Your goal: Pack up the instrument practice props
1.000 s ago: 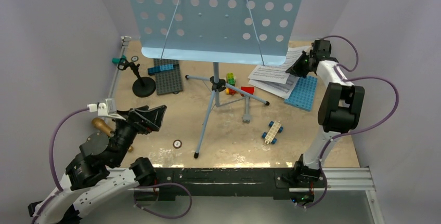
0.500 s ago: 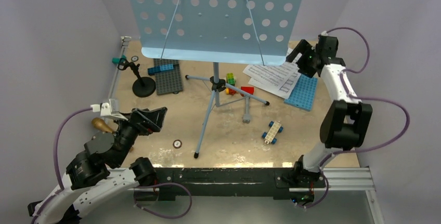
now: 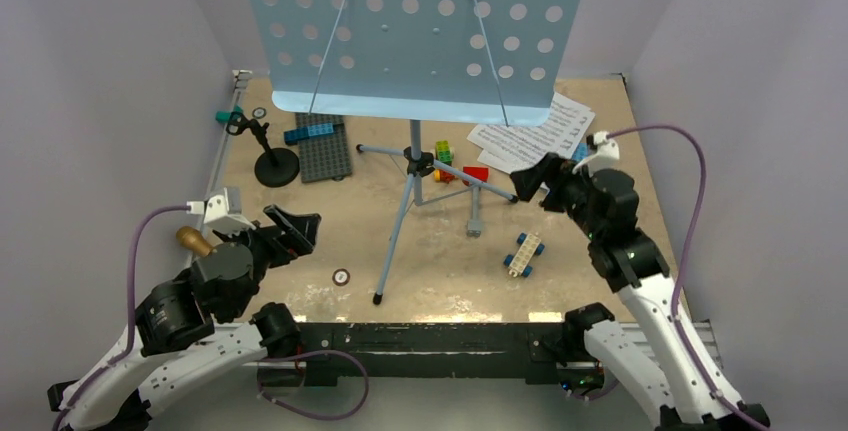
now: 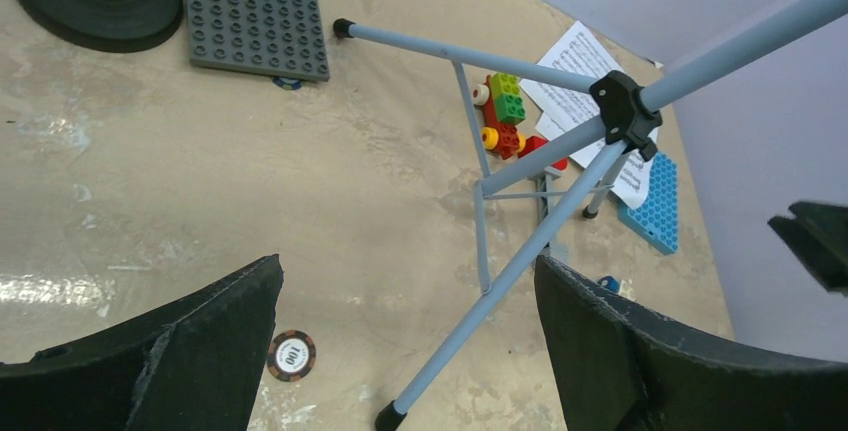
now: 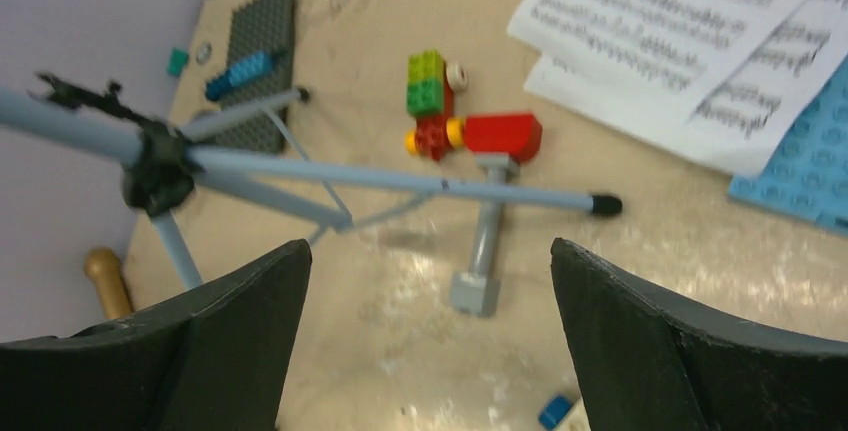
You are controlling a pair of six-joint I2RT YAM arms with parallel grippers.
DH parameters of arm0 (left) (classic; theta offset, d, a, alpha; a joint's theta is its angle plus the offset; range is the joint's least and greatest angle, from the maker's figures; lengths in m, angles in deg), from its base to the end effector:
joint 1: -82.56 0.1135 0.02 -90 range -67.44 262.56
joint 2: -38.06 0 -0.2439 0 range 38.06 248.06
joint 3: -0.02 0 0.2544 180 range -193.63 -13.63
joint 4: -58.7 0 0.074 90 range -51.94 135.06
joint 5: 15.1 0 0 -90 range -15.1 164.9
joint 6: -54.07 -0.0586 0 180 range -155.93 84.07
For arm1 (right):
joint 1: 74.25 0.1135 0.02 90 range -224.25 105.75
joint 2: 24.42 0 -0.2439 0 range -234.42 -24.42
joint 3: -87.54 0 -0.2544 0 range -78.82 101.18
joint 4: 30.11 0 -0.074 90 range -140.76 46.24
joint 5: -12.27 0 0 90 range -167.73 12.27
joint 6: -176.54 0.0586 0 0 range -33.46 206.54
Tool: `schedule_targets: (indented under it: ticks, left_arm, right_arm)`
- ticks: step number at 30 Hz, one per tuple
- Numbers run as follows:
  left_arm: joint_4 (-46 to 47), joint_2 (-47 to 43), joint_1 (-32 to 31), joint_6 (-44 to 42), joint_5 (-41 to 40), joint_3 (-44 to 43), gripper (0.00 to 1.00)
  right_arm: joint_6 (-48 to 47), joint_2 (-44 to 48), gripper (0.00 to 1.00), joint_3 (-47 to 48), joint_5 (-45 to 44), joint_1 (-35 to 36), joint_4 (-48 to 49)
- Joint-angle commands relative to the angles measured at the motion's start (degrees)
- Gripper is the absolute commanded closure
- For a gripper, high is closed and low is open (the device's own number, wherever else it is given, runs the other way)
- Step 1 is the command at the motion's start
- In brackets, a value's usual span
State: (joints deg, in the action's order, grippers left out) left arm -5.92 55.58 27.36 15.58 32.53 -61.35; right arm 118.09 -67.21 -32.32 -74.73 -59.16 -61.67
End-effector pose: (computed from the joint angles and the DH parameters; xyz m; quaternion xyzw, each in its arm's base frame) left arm 0.0784 -0.0436 0.3216 -0.1805 0.7736 -0.2475 0.5548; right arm 0.2042 0.0582 0.3225 0.0970 0.7830 0.2620 0.5557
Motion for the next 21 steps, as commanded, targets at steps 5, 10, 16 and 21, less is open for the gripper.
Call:
schedule_targets:
  ticks: [5,10,16,21]
  left_arm:
    - [-4.98,3.13,-0.17,6.02,-3.1,-0.16,0.0]
    - [-7.68,10.22,-0.17,11.4,-1.61,-0.72,0.0]
    - [-10.03,15.36,-0.21,15.4,0.46,-2.2,0.0]
    - [-8.76,13.89,-0.18,16.31,0.94,-0.51,0.0]
  right_arm:
    - [-3.8,22.47,0.04,-14.97,-9.05,9.9,-6.61]
    - [-6.62,26.2,0.03,-16.59,-13.97,14.73,-7.8]
    - [-6.42,22.85,0.03,-14.28,-18.7,19.16,-7.66]
    - [-9.43,18.33,0.03,-7.4,-24.59,23.71,-8.42]
